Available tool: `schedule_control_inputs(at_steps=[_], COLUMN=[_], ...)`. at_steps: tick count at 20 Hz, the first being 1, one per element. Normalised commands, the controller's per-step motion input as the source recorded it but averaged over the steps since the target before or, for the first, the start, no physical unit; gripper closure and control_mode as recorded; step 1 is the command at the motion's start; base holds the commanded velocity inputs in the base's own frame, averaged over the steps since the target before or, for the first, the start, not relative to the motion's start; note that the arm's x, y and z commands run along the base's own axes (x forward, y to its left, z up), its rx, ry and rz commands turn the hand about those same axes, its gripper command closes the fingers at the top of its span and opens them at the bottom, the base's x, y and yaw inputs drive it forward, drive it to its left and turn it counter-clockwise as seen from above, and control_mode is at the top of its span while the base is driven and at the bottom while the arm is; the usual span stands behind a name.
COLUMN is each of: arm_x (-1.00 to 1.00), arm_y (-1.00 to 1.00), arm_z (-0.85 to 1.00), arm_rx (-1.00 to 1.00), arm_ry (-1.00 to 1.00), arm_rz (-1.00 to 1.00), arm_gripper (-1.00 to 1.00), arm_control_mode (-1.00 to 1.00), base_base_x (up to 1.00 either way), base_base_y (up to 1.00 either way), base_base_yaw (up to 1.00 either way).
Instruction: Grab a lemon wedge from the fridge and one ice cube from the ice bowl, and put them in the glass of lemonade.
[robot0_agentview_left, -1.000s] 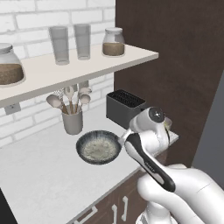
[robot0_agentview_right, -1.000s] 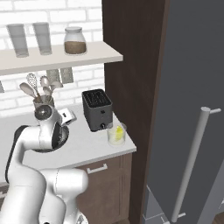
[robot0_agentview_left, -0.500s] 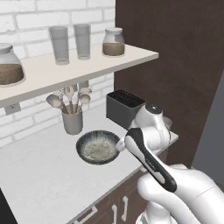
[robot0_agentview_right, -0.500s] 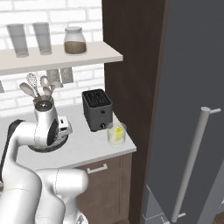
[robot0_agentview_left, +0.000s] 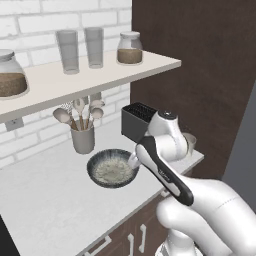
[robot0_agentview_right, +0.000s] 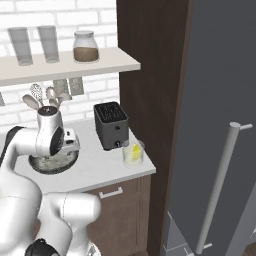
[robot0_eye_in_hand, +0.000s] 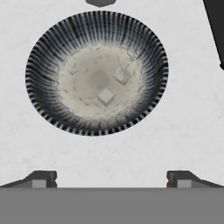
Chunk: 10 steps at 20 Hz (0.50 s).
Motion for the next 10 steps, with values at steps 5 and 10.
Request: schedule_control_inputs(at_steps=[5,10], arm_x=[-0.01,0.00], arm_y=[0.26,0.52], arm_z=[-0.13,-0.14], arm_rx=[-0.06,-0.01], arm_ry=[0.00,0.03], arm_rz=[-0.05,-0.16], arm_gripper=[-1.00,-1.00], arm_control_mode=[-1.00,-1.00], base_base_x=[0.00,0.00], base_base_y=[0.00,0.00], base_base_yaw=[0.00,0.00])
